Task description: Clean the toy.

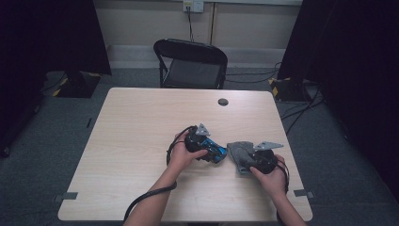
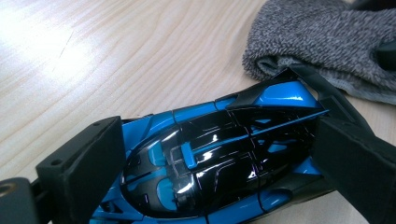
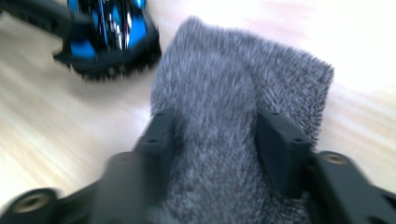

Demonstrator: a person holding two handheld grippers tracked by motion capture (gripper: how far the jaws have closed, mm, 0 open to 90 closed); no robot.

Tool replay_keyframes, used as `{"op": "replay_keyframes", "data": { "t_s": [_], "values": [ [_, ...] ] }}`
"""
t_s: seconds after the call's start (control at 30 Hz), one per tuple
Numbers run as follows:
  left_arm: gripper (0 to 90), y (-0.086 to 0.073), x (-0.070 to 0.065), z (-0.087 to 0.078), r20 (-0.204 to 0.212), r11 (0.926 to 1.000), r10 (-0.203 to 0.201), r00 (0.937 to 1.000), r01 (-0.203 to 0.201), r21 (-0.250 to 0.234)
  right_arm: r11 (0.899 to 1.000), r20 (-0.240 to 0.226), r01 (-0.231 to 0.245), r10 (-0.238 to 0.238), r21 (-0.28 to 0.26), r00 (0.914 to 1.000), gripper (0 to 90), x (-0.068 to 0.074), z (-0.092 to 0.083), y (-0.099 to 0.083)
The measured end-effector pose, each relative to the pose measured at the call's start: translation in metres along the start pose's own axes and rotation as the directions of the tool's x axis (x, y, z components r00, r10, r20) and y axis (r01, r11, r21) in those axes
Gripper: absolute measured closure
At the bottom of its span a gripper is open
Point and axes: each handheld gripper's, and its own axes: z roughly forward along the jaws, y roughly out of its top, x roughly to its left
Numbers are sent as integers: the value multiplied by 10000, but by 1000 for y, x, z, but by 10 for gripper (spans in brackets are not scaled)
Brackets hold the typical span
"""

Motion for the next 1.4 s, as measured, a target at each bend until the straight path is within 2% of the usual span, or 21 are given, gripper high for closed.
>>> {"op": "replay_keyframes", "data": {
  "t_s": [0.07,0.1,0.2,0.23,0.27,0.3,0.33,0.37,0.4,0.43,0.47,0.5,0.63,0.77,0.87,0.9,1.0,1.1,1.2,1.23,1.4],
  "values": [
    [28,1,0,0,17,10000,43,10000,-43,55,9999,102,-20,22,-161,9999,423,1,-1,2],
    [28,2,0,0,13,9999,9,10000,-9,170,9994,240,-88,96,-345,9997,370,1,-2,6],
    [28,4,0,0,26,9995,44,10000,-45,325,9990,244,-236,245,-385,9994,349,-1,1,10],
    [27,5,1,1,53,9993,74,10000,-76,377,9999,272,-52,55,-96,9996,344,-2,11,11],
    [26,5,1,1,53,9993,74,10000,-76,377,9999,272,-52,55,-96,9996,344,-2,11,11],
    [14,4,1,1,78,9994,59,10000,-62,336,9996,318,3,-12,271,9995,352,-2,20,8],
    [14,3,2,1,78,9996,-17,10000,15,296,9996,318,3,-12,271,9995,352,-2,20,8],
    [13,3,2,1,84,9997,2,10000,-4,241,9998,466,-197,194,66,9987,408,-2,25,3],
    [13,3,2,1,84,9997,2,10000,-4,241,9998,466,-197,194,66,9987,408,-2,25,3],
    [13,2,2,1,91,9998,18,10000,-19,185,9997,456,-209,203,134,9988,551,-4,24,5],
    [13,2,2,1,91,9998,18,10000,-19,185,9997,456,-209,203,134,9988,551,-4,24,5],
    [13,2,2,1,94,9999,-3,10000,1,140,9992,291,-176,165,368,9994,639,-6,24,8],
    [13,2,2,1,81,9998,11,10000,-12,184,9971,3,-143,143,750,9999,732,-7,23,13],
    [13,2,2,1,94,9999,3,10000,-4,162,9949,-327,-133,167,1000,9993,750,1,19,13],
    [13,2,3,1,97,9997,15,10000,-17,228,9929,-492,119,-61,1184,9988,755,7,17,13],
    [13,2,3,1,94,9998,6,10000,-8,223,9908,-641,386,-304,1299,9975,761,13,16,12],
    [13,3,3,1,88,9997,11,10000,-13,244,9894,-853,442,-326,1383,9958,764,17,14,11],
    [13,2,3,1,74,9997,11,10000,-13,235,9866,-1314,702,-509,1471,9900,768,27,9,7],
    [12,2,3,1,67,9998,15,10000,-16,211,9846,-1464,887,-665,1508,9870,769,32,7,5],
    [12,2,3,1,67,9998,17,10000,-18,202,9835,-1698,1027,-769,1489,9825,769,37,5,3],
    [12,2,3,1,62,9998,4,10000,-5,212,9813,-1987,1299,-1003,1421,9749,769,43,4,1]
  ]
}}
